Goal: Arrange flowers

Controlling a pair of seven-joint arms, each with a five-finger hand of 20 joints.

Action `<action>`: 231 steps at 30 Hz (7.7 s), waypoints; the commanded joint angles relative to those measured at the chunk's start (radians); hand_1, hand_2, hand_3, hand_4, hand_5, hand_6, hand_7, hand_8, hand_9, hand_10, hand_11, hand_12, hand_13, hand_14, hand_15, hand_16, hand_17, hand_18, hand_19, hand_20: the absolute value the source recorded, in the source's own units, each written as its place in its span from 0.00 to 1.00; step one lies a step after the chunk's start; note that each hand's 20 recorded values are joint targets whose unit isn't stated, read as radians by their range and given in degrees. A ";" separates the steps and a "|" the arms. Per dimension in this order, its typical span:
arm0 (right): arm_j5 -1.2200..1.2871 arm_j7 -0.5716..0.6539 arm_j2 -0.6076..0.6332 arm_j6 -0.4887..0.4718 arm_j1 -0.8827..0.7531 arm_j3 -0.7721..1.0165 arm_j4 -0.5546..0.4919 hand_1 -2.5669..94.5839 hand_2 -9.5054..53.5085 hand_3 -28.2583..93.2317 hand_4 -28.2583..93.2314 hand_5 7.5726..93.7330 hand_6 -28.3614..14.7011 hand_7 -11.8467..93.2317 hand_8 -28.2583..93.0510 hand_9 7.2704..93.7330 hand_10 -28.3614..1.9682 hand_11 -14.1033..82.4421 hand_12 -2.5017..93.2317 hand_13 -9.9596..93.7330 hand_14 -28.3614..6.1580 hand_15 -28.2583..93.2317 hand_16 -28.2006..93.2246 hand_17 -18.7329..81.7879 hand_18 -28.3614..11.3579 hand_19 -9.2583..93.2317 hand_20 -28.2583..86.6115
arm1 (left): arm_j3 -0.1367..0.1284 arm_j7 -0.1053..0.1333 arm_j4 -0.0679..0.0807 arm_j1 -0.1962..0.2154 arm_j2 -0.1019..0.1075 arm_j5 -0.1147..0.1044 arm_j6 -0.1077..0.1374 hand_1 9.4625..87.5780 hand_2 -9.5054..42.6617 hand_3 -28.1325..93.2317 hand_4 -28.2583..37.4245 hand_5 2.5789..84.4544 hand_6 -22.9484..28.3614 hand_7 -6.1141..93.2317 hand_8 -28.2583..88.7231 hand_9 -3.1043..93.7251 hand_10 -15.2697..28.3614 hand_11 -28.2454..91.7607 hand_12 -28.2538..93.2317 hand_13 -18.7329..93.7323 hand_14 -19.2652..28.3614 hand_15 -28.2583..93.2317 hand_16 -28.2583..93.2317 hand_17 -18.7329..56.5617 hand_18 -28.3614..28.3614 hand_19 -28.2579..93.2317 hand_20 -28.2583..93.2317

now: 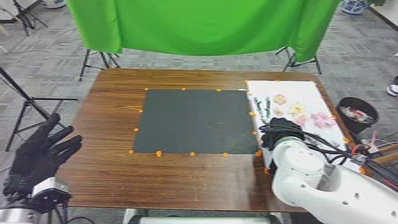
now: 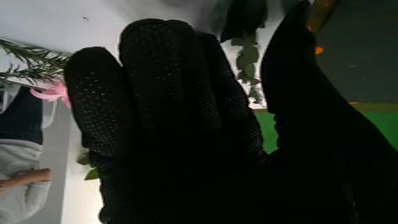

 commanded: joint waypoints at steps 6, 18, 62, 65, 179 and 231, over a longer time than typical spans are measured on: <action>0.023 0.010 0.012 -0.023 -0.006 -0.111 0.033 0.58 0.05 0.79 0.05 0.80 0.47 0.27 0.33 0.85 0.40 0.41 0.24 0.85 0.47 0.71 0.34 0.78 0.40 1.00 0.15 | 0.005 0.026 0.007 0.009 0.031 -0.019 0.002 0.26 0.30 0.74 0.13 0.33 0.56 0.13 0.18 0.30 0.77 0.42 0.33 0.34 0.99 0.68 0.14 0.17 1.00 0.70 0.17; 0.026 0.002 0.027 -0.060 -0.111 -0.014 -0.019 0.63 0.05 0.80 0.04 0.86 0.52 0.28 0.35 0.93 0.44 0.39 0.28 0.88 0.52 0.70 0.36 0.78 0.40 1.00 0.24 | 0.001 0.050 0.005 0.029 0.042 -0.027 0.007 0.26 0.30 0.74 0.12 0.33 0.56 0.13 0.18 0.30 0.77 0.42 0.33 0.34 0.99 0.68 0.14 0.17 1.00 0.70 0.17; -0.087 -0.046 0.095 0.094 -0.089 0.029 -0.076 0.48 0.36 0.88 0.13 0.59 0.49 0.72 0.40 0.75 0.44 0.79 0.36 0.83 0.57 0.90 0.39 0.76 0.35 1.00 0.63 | -0.007 0.024 0.001 0.026 0.018 -0.008 -0.004 0.26 0.31 0.74 0.13 0.33 0.56 0.13 0.18 0.30 0.77 0.42 0.33 0.34 0.99 0.68 0.14 0.17 1.00 0.71 0.17; -0.100 -0.053 0.095 0.095 -0.066 0.034 -0.088 0.48 0.35 0.88 0.13 0.59 0.48 0.73 0.40 0.75 0.44 0.79 0.36 0.84 0.56 0.91 0.39 0.76 0.35 1.00 0.64 | -0.010 0.027 0.000 0.030 0.022 -0.011 -0.001 0.26 0.31 0.74 0.12 0.33 0.56 0.13 0.18 0.30 0.77 0.42 0.33 0.34 0.99 0.68 0.14 0.17 1.00 0.71 0.17; 0.191 -0.128 0.088 -0.076 -0.095 0.291 -0.104 0.31 0.23 0.84 0.09 0.59 0.32 0.24 0.18 0.64 0.12 0.39 0.21 0.75 0.35 0.80 0.34 0.71 0.30 1.00 0.29 | -0.034 0.207 -0.048 0.161 0.134 -0.114 0.102 0.26 0.31 0.74 0.13 0.33 0.56 0.13 0.18 0.30 0.77 0.42 0.33 0.34 0.99 0.68 0.14 0.17 1.00 0.71 0.17; 0.288 0.108 0.119 -0.050 -0.195 0.402 0.054 0.58 0.11 0.77 0.08 0.71 0.21 0.20 0.17 0.83 0.12 0.40 0.17 0.87 0.29 0.69 0.27 0.86 0.39 1.00 0.00 | 0.019 0.319 -0.042 0.173 0.242 -0.178 0.130 0.26 0.31 0.75 0.13 0.33 0.57 0.14 0.18 0.30 0.77 0.42 0.33 0.35 0.99 0.69 0.14 0.17 1.00 0.71 0.17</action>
